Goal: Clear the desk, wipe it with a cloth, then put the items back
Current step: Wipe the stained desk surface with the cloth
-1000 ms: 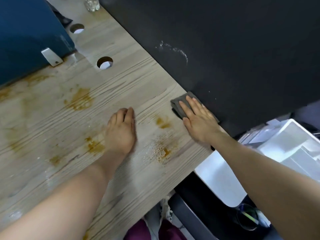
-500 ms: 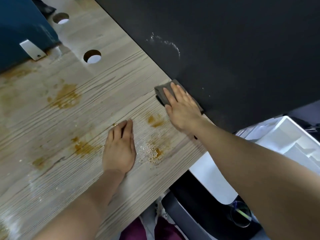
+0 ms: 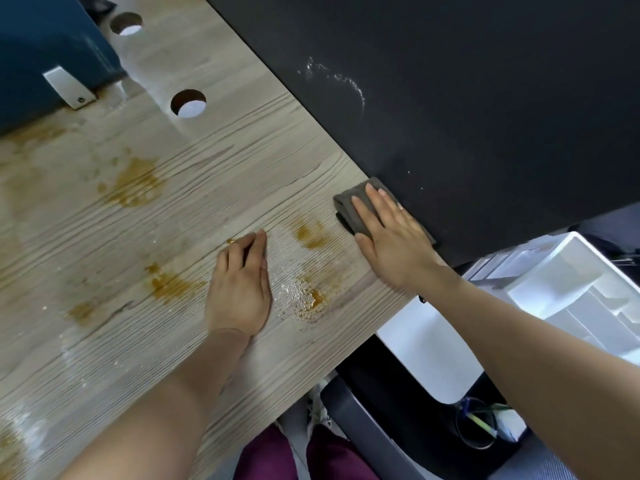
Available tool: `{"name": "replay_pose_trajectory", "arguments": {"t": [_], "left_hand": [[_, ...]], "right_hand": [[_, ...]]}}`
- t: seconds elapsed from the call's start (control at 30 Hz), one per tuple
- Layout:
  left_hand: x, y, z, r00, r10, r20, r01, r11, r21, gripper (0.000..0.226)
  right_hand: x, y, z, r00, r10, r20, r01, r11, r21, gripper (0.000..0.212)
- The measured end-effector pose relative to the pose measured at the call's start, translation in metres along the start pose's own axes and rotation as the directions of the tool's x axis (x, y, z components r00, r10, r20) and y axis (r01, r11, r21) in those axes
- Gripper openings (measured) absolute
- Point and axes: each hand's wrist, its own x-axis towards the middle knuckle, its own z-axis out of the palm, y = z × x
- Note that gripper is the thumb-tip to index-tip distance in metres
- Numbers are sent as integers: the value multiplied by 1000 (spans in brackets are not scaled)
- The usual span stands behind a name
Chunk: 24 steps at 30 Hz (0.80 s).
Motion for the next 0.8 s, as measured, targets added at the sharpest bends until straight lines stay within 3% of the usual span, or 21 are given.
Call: {"name": "replay_pose_trajectory", "arguments": {"t": [0.13,0.27,0.53,0.63,0.8], "left_hand": [[-1,0,-1,1000,2,-5,-2,1000,-8,49],[-1,2,0,1000,-3,2,3,1000,-10,44],[-1,1,-2,1000,15,12,-14,1000,-12,45],[0,-2,-1,999,36,8,-36,999,-29,44],[-17,-22,-16,989,145,-10,-145,988,-46,39]], "right_hand": [[10,-4,0,1000,-24,6,23,1000,17,56],[-36,18,15,998,-27,-58,24,999,-42,58],[-43,9,22,991,89,-103,-92,996,-22,64],[-48,-23,29,979,172,-111,-170,985,25,56],[-81,-111,50,994,56,-95,-51,997,53,58]]}}
